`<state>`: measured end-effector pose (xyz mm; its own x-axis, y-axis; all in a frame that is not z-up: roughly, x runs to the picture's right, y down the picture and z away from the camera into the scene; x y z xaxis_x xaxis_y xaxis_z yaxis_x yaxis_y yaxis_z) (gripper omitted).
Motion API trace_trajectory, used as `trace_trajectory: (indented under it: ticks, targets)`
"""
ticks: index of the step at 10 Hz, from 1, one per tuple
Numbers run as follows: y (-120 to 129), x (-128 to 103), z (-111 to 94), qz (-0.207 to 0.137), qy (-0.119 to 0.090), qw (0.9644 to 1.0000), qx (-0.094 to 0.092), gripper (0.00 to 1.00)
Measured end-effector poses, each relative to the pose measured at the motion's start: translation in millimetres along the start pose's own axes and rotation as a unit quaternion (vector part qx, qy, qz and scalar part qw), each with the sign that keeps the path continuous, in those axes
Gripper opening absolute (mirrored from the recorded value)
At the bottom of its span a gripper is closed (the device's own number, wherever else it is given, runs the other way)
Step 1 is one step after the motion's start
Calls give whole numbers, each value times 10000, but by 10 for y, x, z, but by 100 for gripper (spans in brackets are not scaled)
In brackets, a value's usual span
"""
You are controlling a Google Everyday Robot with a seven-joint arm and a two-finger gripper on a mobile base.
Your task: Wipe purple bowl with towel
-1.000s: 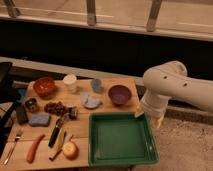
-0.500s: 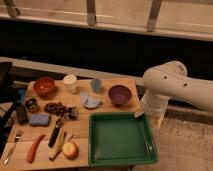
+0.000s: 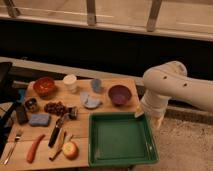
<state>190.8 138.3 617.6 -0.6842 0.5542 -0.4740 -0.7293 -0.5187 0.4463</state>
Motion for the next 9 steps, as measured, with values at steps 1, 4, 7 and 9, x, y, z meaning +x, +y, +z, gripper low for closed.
trace_trajectory:
  ticks: [1,4,7,9]
  targets:
    - [8,21,1,-64,-44,10000,-1,65]
    - [90,3,-71,-274,-303,9992,-38,65]
    - [379,-30,-323,-570,-658,9961,-151,65]
    - [562,-11,-371,-755,-765,9940,-191,65]
